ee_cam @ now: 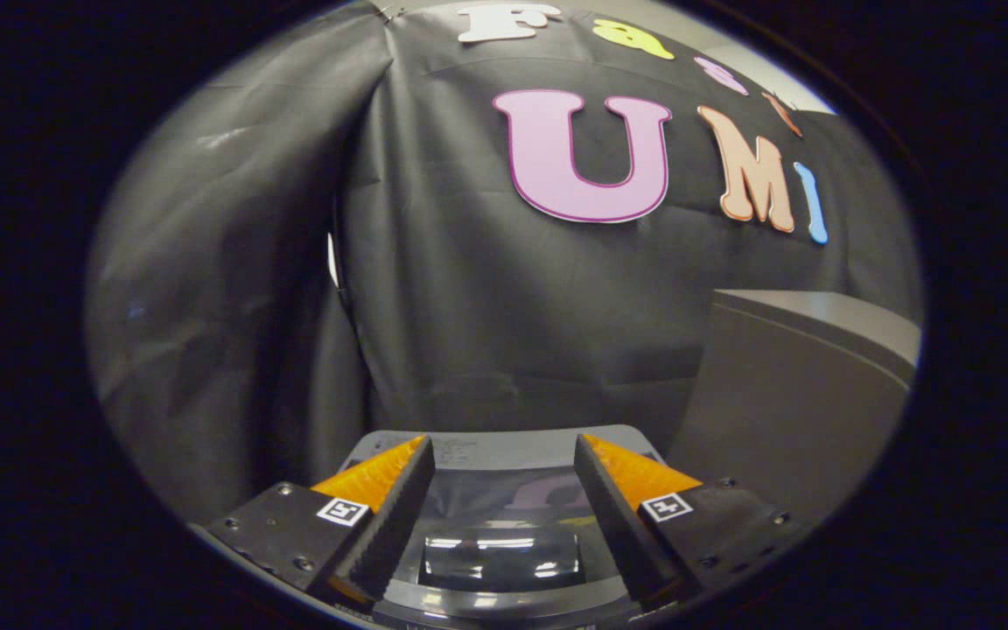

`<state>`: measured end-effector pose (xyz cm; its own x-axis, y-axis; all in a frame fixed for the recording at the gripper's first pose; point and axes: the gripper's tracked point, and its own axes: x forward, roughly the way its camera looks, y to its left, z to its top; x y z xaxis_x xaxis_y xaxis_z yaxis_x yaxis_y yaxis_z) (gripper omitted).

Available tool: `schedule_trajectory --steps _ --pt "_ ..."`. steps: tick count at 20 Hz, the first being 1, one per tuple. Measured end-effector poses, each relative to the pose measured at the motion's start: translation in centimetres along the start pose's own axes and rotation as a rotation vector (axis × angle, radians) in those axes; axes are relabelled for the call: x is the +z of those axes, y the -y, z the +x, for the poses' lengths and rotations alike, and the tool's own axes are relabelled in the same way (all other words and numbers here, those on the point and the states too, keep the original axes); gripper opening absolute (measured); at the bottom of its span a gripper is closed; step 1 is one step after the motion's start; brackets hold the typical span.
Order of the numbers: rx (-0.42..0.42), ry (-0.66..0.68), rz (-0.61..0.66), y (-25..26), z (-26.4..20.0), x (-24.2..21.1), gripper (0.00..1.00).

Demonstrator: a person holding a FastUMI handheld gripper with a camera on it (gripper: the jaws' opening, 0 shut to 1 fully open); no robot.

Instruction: Put the clothes into the washing machine and then close the washing machine lid.

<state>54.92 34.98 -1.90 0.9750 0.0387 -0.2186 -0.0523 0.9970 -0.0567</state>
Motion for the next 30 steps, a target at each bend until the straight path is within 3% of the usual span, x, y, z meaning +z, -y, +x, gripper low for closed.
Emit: schedule_trajectory --steps 7,13,19,24,30 --pt "0.007 -0.031 0.043 0.4 -4.1 -1.9 0.97" --pt "0.060 -0.108 0.081 1.2 -9.4 -4.4 0.97" --pt "0.015 -0.100 0.147 4.7 -12.9 -4.9 0.97" --pt "0.062 -0.059 0.167 4.9 -17.4 -3.9 0.97" --pt "0.050 -0.012 0.141 6.3 -21.6 -2.6 0.97"
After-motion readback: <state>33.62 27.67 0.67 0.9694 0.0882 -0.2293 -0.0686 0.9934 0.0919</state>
